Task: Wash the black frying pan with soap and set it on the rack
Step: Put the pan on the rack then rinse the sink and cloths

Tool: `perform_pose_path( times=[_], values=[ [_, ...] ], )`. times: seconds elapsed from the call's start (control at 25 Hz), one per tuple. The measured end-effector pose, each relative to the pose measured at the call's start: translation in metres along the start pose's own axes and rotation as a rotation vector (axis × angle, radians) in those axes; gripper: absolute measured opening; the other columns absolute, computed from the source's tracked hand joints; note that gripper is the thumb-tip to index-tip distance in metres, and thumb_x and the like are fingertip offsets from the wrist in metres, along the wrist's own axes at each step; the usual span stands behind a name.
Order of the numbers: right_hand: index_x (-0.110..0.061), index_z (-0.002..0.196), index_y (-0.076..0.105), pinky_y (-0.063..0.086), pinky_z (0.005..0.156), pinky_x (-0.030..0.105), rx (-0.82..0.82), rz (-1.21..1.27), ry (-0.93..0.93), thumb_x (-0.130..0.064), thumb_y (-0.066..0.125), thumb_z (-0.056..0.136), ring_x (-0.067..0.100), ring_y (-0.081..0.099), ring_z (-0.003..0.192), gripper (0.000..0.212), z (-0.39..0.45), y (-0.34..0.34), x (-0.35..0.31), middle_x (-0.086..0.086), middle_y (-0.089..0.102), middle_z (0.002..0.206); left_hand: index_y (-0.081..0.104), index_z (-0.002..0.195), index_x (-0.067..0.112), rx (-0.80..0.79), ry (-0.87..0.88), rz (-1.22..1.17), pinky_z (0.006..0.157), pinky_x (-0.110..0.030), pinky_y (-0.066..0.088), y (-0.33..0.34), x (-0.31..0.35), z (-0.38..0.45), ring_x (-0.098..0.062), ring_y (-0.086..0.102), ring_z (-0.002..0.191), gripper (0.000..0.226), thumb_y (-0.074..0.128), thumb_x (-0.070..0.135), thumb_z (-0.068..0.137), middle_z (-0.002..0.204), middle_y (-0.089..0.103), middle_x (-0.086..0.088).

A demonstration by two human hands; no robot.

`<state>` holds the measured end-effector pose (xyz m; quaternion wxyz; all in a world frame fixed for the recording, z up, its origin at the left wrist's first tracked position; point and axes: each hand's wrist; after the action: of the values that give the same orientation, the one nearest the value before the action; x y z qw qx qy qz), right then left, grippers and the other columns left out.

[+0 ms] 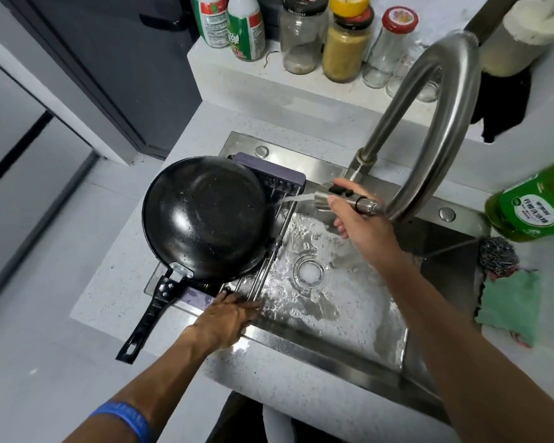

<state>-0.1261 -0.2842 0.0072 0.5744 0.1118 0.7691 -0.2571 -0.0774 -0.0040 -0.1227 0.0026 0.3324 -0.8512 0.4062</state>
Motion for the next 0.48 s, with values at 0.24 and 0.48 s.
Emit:
perform_pose_path(
  times=[0.24,0.48],
  values=[
    [-0.019,0.123,0.059,0.046,0.053,0.006,0.143,-0.038,0.073,-0.012,0.061,0.097,-0.013,0.062,0.06,0.027,-0.013,-0.034,0.02,-0.011,0.064,0.083,0.041,0.142,0.038,0.064,-0.075,0.144,0.119,-0.053,0.008,-0.001,0.026,0.001,-0.023,0.02,0.143,0.05,0.047,0.018,0.097,0.152,0.034,0.016],
    [-0.022,0.104,0.071,0.048,0.068,0.03,0.212,-0.344,0.11,-0.022,0.067,0.092,0.015,0.059,0.066,0.012,-0.015,-0.102,0.044,0.001,0.066,0.075,0.017,0.149,0.042,0.026,-0.155,0.171,0.113,-0.064,0.011,0.011,0.045,-0.008,-0.032,0.004,0.147,0.069,0.053,0.048,0.091,0.162,0.001,0.0]
  ],
)
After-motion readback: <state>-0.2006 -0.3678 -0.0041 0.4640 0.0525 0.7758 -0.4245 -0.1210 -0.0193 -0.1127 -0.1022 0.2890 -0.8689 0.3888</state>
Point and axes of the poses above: each hand's wrist, its own z-axis towards the middle knuckle, its own y-axis out of the palm, x = y × z
